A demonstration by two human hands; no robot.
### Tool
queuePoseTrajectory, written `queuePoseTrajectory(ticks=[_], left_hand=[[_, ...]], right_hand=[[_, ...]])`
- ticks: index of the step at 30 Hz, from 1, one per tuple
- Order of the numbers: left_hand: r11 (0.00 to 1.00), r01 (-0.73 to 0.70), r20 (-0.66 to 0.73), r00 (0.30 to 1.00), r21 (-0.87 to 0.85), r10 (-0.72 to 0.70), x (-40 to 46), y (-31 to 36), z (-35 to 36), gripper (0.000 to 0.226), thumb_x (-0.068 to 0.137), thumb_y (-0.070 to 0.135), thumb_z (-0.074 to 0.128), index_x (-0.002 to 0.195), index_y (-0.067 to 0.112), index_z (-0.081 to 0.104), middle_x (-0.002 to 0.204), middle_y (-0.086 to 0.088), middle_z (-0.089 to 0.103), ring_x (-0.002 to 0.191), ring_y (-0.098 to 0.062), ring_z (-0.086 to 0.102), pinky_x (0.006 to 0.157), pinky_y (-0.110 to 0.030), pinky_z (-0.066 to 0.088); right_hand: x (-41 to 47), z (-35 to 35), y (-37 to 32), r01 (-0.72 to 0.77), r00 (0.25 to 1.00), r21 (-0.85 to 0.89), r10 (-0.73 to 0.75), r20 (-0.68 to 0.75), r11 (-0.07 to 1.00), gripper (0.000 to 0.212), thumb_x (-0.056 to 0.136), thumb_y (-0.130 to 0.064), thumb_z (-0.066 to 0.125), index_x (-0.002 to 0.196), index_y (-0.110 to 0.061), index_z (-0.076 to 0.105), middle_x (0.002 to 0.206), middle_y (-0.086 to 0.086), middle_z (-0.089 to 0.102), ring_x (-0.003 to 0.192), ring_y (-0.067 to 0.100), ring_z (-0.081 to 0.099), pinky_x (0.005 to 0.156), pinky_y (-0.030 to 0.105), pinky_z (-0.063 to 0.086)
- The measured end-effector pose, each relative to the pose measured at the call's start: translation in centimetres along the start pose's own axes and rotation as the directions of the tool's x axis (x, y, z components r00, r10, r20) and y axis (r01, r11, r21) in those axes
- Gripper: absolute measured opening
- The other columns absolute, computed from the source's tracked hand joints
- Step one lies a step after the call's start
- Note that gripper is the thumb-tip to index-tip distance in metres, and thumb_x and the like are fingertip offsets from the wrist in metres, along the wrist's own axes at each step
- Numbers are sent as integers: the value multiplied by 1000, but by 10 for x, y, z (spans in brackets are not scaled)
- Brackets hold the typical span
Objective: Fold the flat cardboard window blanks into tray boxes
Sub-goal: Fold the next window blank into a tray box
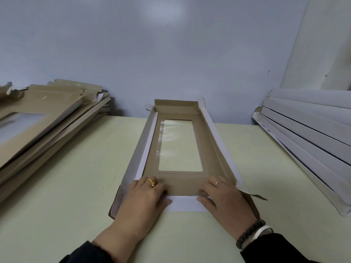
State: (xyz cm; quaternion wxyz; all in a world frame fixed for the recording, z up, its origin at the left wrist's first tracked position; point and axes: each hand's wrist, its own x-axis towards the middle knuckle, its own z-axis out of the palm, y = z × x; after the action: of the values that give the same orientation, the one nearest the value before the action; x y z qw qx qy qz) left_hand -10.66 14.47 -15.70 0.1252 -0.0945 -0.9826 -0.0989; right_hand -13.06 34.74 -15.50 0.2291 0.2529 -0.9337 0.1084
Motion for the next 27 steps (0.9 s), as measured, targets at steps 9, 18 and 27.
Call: queuePoseTrajectory(ticks=[9, 18, 27], left_hand=[[968, -21, -350, 934, -252, -71, 1, -26, -36, 27, 89, 26, 47, 80, 17, 70, 76, 5, 65, 73, -22, 55, 71, -33, 42], [582, 293, 155, 949, -759, -275, -22, -71, -39, 37, 81, -19, 52, 75, 9, 75, 95, 2, 69, 60, -2, 63, 46, -18, 49], [418, 345, 330, 938, -840, -110, -25, -100, -41, 25, 75, -12, 61, 82, 5, 76, 114, 7, 68, 106, -7, 62, 81, -12, 49]], right_hand=[[-3, -4, -4, 115, 958, -135, -146, -249, 984, 35, 40, 6, 84, 56, -11, 59, 54, 1, 53, 44, 22, 51, 43, 25, 43], [-26, -22, -9, 337, 907, -109, -354, -226, 935, 20, 65, -5, 48, 52, -16, 57, 53, -2, 50, 46, 17, 49, 46, 25, 41], [-38, -23, -8, 359, 929, -91, -365, -64, 929, 16, 56, -12, 62, 49, -20, 50, 55, -9, 46, 49, 9, 47, 63, 22, 35]])
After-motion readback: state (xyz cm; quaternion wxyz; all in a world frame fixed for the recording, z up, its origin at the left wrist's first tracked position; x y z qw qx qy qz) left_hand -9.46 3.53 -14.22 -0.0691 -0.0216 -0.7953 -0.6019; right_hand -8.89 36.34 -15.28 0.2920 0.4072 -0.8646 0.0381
